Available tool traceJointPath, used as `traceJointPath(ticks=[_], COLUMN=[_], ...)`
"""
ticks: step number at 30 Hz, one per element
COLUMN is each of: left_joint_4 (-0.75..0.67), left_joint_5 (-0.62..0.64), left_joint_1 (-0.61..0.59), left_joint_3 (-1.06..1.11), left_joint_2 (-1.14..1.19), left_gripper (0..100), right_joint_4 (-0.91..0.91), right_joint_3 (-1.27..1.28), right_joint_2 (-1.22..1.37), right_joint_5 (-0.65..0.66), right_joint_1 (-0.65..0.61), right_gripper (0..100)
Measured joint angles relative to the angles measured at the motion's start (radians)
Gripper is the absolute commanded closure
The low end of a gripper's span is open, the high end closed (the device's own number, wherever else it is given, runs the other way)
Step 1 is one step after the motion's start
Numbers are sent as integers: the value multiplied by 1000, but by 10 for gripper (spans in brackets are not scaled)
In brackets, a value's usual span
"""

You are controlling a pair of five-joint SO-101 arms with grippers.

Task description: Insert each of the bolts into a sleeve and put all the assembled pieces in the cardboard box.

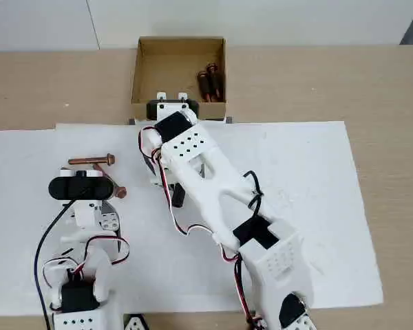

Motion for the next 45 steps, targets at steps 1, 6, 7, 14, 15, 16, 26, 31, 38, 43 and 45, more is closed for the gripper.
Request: traceJointPath(ticks=[1, 6, 7, 14, 15, 16, 26, 31, 38, 43, 45], left_joint_4=[0, 0, 0, 0, 0, 0, 0, 0, 0, 0, 0], left_joint_5=[0, 0, 0, 0, 0, 0, 0, 0, 0, 0, 0], left_joint_1=[0, 0, 0, 0, 0, 0, 0, 0, 0, 0, 0], left_joint_3=[0, 0, 0, 0, 0, 0, 0, 0, 0, 0, 0], left_joint_2=[0, 0, 0, 0, 0, 0, 0, 0, 0, 0, 0], left_gripper=[994, 994, 994, 994, 994, 994, 994, 994, 994, 994, 994], right_joint_4=[-11, -48, -52, -55, -60, -63, -60, -21, 49, 52, 52], right_joint_3=[0, 2, 2, 2, 2, 2, 2, 2, -66, -71, -71], right_joint_2=[8, 64, 77, 124, 129, 132, 133, 133, 52, -130, -204], right_joint_5=[0, 0, 0, 0, 0, 0, 0, 0, 20, 52, 55], right_joint_1=[0, -2, -2, -2, -2, -2, -31, -31, -31, -21, 5], right_gripper=[861, 861, 861, 862, 863, 863, 995, 995, 995, 995, 995])
